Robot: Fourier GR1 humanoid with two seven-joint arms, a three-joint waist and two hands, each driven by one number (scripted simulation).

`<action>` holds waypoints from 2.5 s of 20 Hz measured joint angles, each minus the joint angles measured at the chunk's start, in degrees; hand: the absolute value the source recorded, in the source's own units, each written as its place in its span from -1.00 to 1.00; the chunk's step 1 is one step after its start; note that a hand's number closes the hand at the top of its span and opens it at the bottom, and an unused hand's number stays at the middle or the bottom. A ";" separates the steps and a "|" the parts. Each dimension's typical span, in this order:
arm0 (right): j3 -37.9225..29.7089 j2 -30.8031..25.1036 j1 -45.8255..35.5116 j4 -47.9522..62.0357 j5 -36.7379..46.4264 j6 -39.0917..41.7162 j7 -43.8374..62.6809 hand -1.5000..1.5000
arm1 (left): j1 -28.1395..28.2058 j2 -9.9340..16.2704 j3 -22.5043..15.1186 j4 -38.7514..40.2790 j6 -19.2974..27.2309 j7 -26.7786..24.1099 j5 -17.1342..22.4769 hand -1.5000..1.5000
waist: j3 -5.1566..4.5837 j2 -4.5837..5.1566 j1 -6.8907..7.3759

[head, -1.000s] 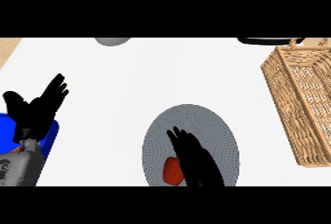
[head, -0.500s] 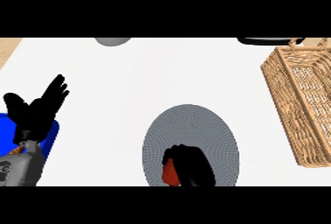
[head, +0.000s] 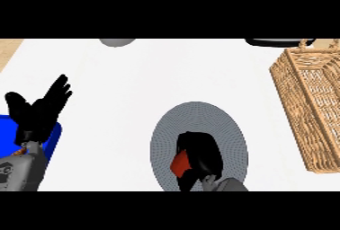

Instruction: Pick the bell pepper from the placemat and place it in the basket

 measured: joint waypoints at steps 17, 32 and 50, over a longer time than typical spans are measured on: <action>-34.81 -0.49 -31.56 15.59 12.94 -27.50 23.04 1.00 | -3.46 -0.95 -2.25 -0.04 -1.36 0.01 -0.14 0.00 | -0.04 2.33 5.58; -50.73 -6.04 -57.91 36.82 39.40 -31.48 30.03 1.00 | -5.06 -1.26 -2.82 1.15 -1.20 0.81 -0.75 0.00 | -0.17 2.10 5.81; -63.33 -17.91 -68.37 51.83 58.18 -29.52 34.37 1.00 | -4.40 -1.60 -1.94 1.77 -0.17 0.30 -1.03 0.00 | -0.04 1.56 3.69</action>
